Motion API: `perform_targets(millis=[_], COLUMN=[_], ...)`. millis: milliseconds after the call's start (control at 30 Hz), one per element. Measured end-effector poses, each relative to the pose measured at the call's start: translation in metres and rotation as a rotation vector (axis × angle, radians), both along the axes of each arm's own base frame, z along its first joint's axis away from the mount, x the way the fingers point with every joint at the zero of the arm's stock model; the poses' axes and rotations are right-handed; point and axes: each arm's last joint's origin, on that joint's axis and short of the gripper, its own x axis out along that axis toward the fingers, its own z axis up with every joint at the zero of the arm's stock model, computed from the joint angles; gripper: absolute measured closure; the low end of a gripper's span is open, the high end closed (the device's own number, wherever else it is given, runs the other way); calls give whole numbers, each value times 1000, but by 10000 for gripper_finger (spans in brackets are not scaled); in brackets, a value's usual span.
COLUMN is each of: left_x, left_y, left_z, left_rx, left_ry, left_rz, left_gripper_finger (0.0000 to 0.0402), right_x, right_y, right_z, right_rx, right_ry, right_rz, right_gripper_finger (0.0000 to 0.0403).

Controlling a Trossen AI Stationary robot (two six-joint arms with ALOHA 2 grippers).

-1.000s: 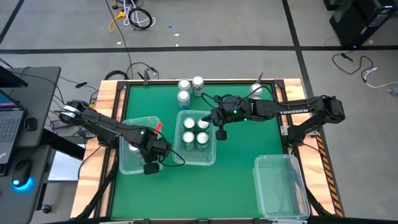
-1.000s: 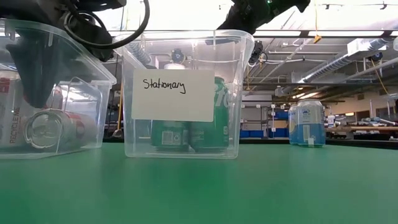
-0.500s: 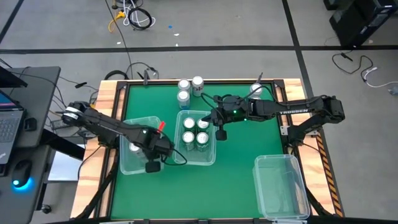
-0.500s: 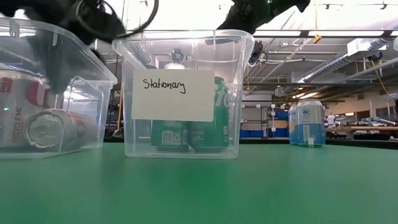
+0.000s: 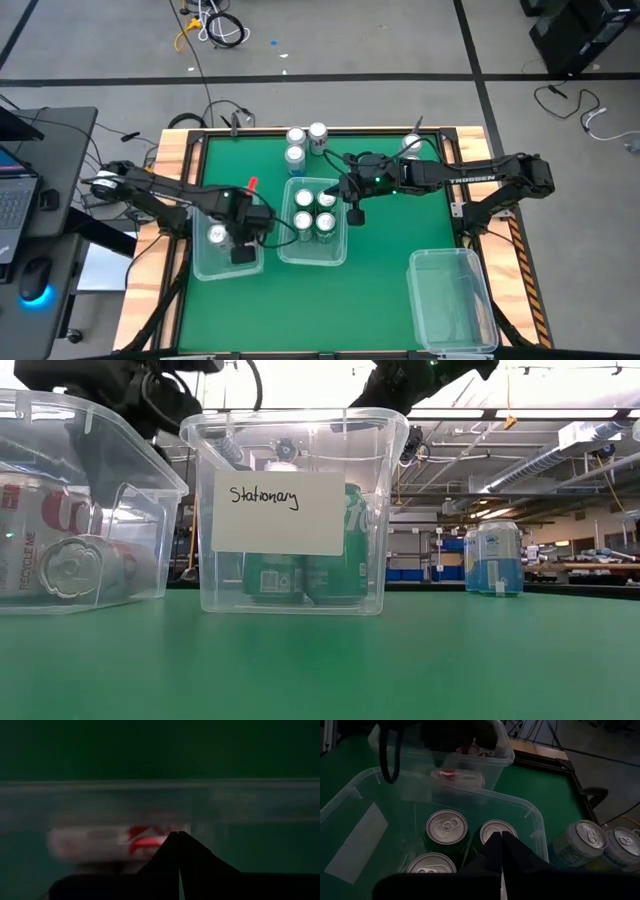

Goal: Sort soda cans
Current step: Put the silver soda can into the button left bin

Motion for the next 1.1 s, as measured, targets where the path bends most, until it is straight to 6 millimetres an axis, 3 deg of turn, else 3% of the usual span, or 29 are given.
perform_targets(millis=[133, 400, 633, 900, 1100], left_x=[0, -10, -11, -4, -5], left_y=[-2, -3, -3, -10, -14], left_z=[-18, -38, -38, -22, -31], left_rx=[-102, -65, -35, -44, -65], left_ry=[-27, 17, 27, -9, 12], left_rz=[-15, -21, -24, -40, -48], left_gripper_finger=[401, 401, 401, 401, 402], right_x=[0, 0, 0, 0, 0], right_y=[0, 0, 0, 0, 0], right_z=[0, 0, 0, 0, 0], right_rx=[0, -4, -6, -6, -8], right_ry=[4, 5, 0, 0, 0], right_rz=[0, 2, 4, 4, 4], right_gripper_finger=[403, 403, 403, 403, 403])
